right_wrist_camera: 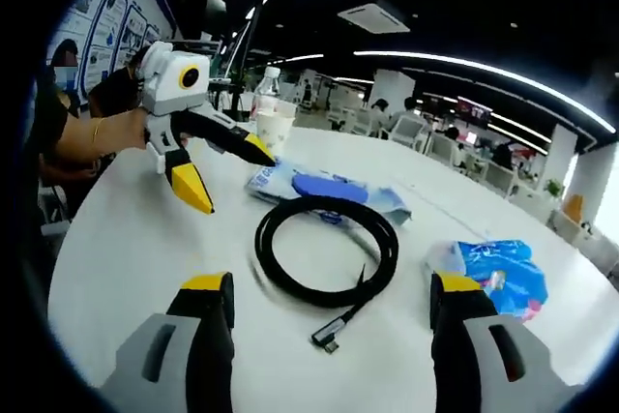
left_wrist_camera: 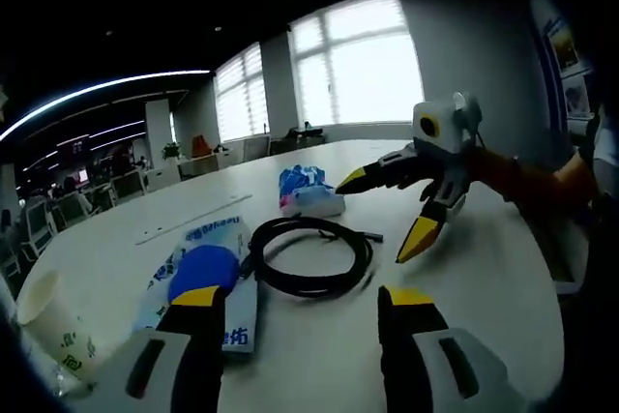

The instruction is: Arrange the tabletop items into an orderly group along one side of the table until the central work area is clear of visible clutter.

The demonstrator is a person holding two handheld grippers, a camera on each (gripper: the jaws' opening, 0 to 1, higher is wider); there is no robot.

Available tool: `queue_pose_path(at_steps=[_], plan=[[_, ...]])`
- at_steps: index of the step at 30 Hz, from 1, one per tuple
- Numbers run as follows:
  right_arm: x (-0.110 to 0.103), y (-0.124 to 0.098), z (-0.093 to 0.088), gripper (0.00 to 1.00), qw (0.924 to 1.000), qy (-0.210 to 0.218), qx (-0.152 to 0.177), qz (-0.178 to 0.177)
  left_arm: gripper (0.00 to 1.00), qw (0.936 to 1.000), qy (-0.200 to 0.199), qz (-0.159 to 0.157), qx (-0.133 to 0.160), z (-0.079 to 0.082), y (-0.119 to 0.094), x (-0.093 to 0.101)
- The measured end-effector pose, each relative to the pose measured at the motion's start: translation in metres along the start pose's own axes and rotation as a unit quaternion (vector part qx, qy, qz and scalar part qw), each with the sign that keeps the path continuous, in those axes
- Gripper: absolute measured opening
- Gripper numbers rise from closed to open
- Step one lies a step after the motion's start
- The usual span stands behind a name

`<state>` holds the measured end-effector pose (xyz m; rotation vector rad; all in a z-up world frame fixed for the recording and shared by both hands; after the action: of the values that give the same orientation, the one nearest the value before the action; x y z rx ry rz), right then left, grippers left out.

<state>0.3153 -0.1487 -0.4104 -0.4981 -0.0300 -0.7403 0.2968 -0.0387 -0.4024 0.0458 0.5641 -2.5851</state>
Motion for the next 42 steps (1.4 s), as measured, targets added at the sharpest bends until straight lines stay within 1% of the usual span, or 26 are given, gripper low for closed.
queue_pose_path(at_steps=[3, 6, 11, 14, 16, 19, 21, 27, 28, 29, 31, 33, 35, 40, 42], plan=[[0.001, 0.0, 0.004, 0.8, 0.9999, 0.005, 0.01, -0.001, 0.66, 0.9999, 0.009, -0.005, -0.005, 0.001, 0.002, -0.001], [0.002, 0.0, 0.004, 0.8, 0.9999, 0.011, 0.01, 0.0, 0.67, 0.9998, 0.017, -0.008, -0.009, 0.002, 0.006, -0.003], [0.0, 0.003, -0.003, 0.8, 1.0, 0.007, -0.002, 0.004, 0.67, 0.9994, 0.025, -0.021, -0.011, 0.001, 0.013, -0.003], [-0.002, 0.005, -0.006, 0.8, 0.9999, 0.005, -0.008, 0.009, 0.67, 0.9991, 0.023, -0.036, -0.007, 0.001, 0.018, -0.001], [-0.003, 0.007, -0.007, 0.8, 0.9999, 0.005, -0.008, 0.012, 0.69, 0.9984, 0.029, -0.048, -0.008, 0.001, 0.021, 0.0], [-0.003, 0.011, -0.007, 0.79, 0.9998, 0.012, -0.005, 0.014, 0.74, 0.9981, 0.03, -0.052, -0.013, -0.001, 0.025, 0.0], [-0.003, 0.013, -0.007, 0.79, 0.9998, 0.014, -0.002, 0.014, 0.75, 0.9971, 0.042, -0.06, -0.017, -0.001, 0.028, -0.001], [-0.005, 0.018, -0.009, 0.79, 0.9997, 0.019, -0.003, 0.015, 0.76, 0.995, 0.05, -0.085, -0.014, 0.001, 0.034, -0.004], [-0.005, 0.019, -0.009, 0.78, 0.9997, 0.018, -0.003, 0.015, 0.76, 0.9948, 0.052, -0.085, -0.017, 0.0, 0.036, -0.006], [-0.005, 0.02, -0.011, 0.78, 0.9996, 0.021, -0.01, 0.017, 0.76, 0.9943, 0.057, -0.088, -0.022, -0.002, 0.038, -0.006], [-0.005, 0.02, -0.01, 0.77, 0.9995, 0.024, -0.008, 0.018, 0.76, 0.9936, 0.061, -0.092, -0.025, -0.003, 0.04, -0.006], [-0.007, 0.021, -0.011, 0.77, 0.9996, 0.019, -0.009, 0.019, 0.76, 0.9923, 0.072, -0.098, -0.021, -0.003, 0.041, -0.005], [-0.007, 0.021, -0.011, 0.77, 0.9996, 0.018, -0.009, 0.018, 0.76, 0.9921, 0.07, -0.103, -0.017, -0.002, 0.043, -0.004], [-0.006, 0.022, -0.01, 0.77, 0.9996, 0.023, -0.007, 0.017, 0.76, 0.9911, 0.081, -0.102, -0.023, -0.001, 0.046, -0.004], [-0.006, 0.023, -0.009, 0.77, 0.9996, 0.022, -0.006, 0.018, 0.76, 0.9903, 0.082, -0.11, -0.021, 0.0, 0.046, -0.002]])
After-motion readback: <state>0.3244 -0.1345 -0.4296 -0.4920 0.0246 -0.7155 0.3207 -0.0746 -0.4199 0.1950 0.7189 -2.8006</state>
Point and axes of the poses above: the point that each gripper's makers call its tool centre point, and the gripper's own axes: y roughly forward along the fingers, x roughly to its right, z roughly out of its top, the point moved 1 cm from there along -y, roughly backward along the fingers, and after that the axes turned 5 degrees about -x, right-handed, at the moved point
